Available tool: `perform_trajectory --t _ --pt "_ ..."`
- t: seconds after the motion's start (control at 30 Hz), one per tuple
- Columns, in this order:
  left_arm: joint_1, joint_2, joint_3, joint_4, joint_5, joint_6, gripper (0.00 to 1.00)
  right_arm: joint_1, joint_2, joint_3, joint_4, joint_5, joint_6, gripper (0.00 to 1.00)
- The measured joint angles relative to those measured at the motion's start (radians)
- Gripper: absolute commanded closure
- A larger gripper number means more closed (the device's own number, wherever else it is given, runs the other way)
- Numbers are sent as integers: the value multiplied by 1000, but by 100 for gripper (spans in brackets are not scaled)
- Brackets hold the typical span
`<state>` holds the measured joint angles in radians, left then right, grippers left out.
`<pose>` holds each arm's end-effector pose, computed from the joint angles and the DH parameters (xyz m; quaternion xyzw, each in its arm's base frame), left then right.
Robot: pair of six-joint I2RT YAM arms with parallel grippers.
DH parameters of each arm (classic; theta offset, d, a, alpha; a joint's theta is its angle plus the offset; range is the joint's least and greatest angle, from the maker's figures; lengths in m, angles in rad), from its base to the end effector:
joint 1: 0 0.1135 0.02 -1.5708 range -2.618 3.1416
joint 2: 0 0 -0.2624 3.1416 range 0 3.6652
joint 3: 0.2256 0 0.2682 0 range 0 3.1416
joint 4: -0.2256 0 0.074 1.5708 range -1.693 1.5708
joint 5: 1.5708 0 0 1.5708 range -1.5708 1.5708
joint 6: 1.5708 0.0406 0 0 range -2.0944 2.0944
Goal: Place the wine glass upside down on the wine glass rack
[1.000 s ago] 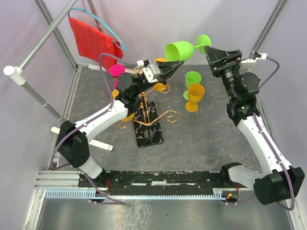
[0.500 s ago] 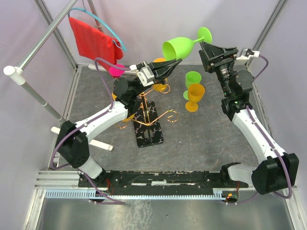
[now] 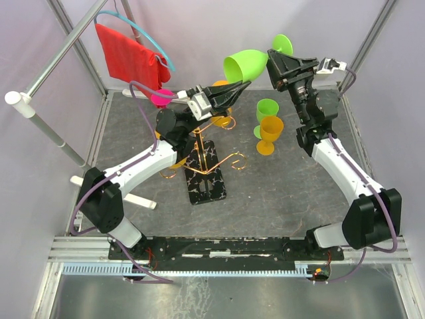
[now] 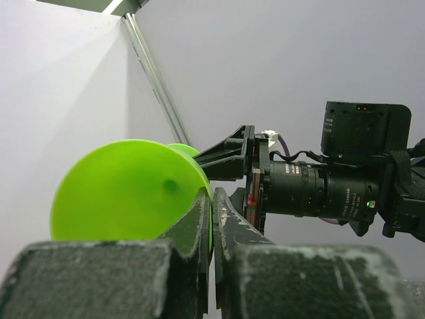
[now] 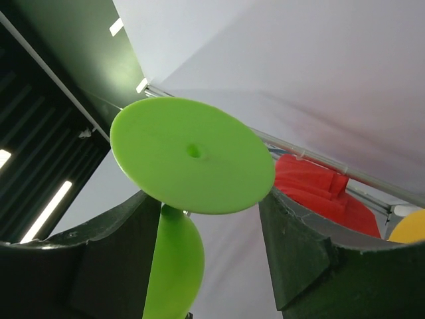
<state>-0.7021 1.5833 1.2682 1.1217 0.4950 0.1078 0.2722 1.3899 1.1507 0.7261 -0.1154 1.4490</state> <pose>0.2672 -0.2513 0.4311 0.3514 0.2427 -0.3507 0.8334 0.3282 0.0965 0.4215 0.2447 0.4558 0.6679 0.5351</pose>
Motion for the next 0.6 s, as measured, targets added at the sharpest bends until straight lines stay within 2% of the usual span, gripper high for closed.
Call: perform_trajectory --t 0.6 --pt "0 13 -27 33 -69 0 97 40 66 41 82 3 58 66"
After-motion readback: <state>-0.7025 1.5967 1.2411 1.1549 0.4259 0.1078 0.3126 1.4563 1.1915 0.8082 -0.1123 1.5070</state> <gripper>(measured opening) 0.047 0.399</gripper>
